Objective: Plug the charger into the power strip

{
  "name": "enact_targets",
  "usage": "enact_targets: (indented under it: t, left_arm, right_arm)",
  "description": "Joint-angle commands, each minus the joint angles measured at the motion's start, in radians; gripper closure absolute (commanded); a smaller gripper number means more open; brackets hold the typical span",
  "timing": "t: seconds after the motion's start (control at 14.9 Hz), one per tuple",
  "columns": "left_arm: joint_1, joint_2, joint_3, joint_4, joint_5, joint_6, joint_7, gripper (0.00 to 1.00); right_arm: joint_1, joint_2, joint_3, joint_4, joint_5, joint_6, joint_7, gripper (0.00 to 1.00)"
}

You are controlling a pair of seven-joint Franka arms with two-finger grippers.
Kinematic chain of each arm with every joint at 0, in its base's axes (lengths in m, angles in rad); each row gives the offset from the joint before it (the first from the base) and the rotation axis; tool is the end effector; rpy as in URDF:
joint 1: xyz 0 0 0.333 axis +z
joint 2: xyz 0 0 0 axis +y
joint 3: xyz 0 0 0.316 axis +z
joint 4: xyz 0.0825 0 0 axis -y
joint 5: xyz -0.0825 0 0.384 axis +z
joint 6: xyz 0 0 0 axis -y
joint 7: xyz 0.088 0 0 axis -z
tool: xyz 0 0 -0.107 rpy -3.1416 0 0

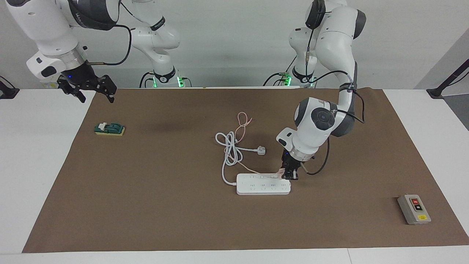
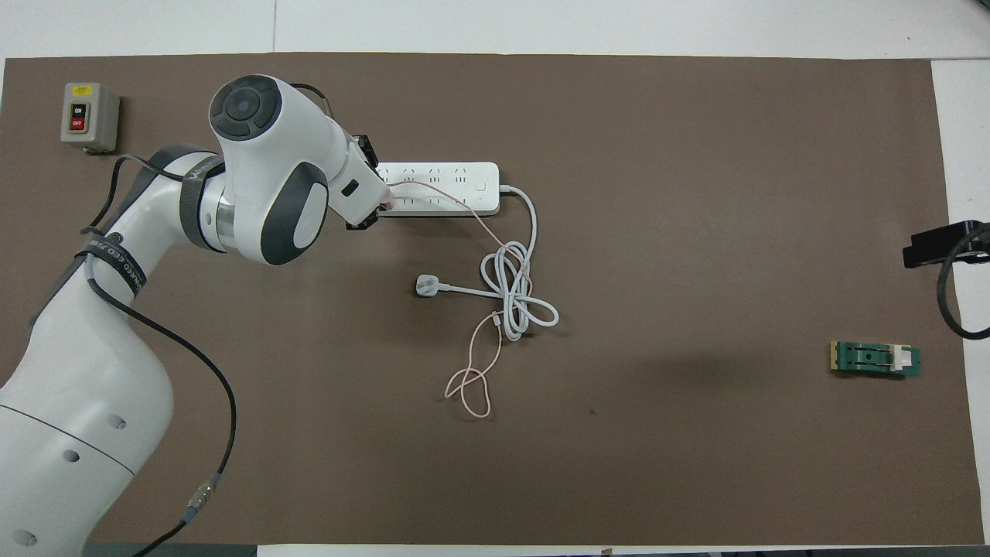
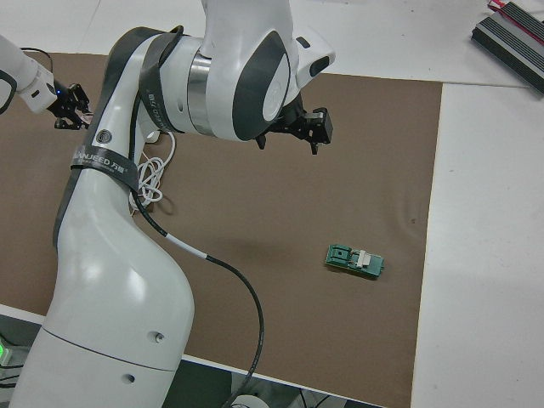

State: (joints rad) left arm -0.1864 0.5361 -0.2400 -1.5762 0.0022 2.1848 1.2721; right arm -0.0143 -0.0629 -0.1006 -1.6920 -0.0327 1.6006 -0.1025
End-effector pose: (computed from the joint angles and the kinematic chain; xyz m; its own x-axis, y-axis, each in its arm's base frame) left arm 0.6464 -0.2670 0.3437 -0.0932 -0.9859 0.1391 -0.9951 0.0877 -0.0457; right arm 0.5315 -0.0664 0.6039 0.9994 -0.0110 -0.0314 -0.0103 -0.9997 0.0232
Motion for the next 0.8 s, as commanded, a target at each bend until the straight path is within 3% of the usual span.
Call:
enact_targets:
  t: [0.0,0.47,0.74]
  left_arm:
    - [-0.011,0.027,-0.013,-0.038,0.022,0.041,0.016,1.0]
    - [-0.013,0.024,-0.015,-0.05,0.013,0.024,-0.219,1.0]
    - [-0.01,0.022,-0.016,-0.05,0.012,0.026,-0.231,1.0]
  right_arm:
    - [0.005,0.003,0.002,0.017,-0.012,-0.021,0.001,0.0]
    - [0.005,0.003,0.001,0.015,-0.01,-0.019,0.001,0.0]
    - [-0.004,0.0,0.001,0.006,-0.009,-0.024,-0.002,0.0]
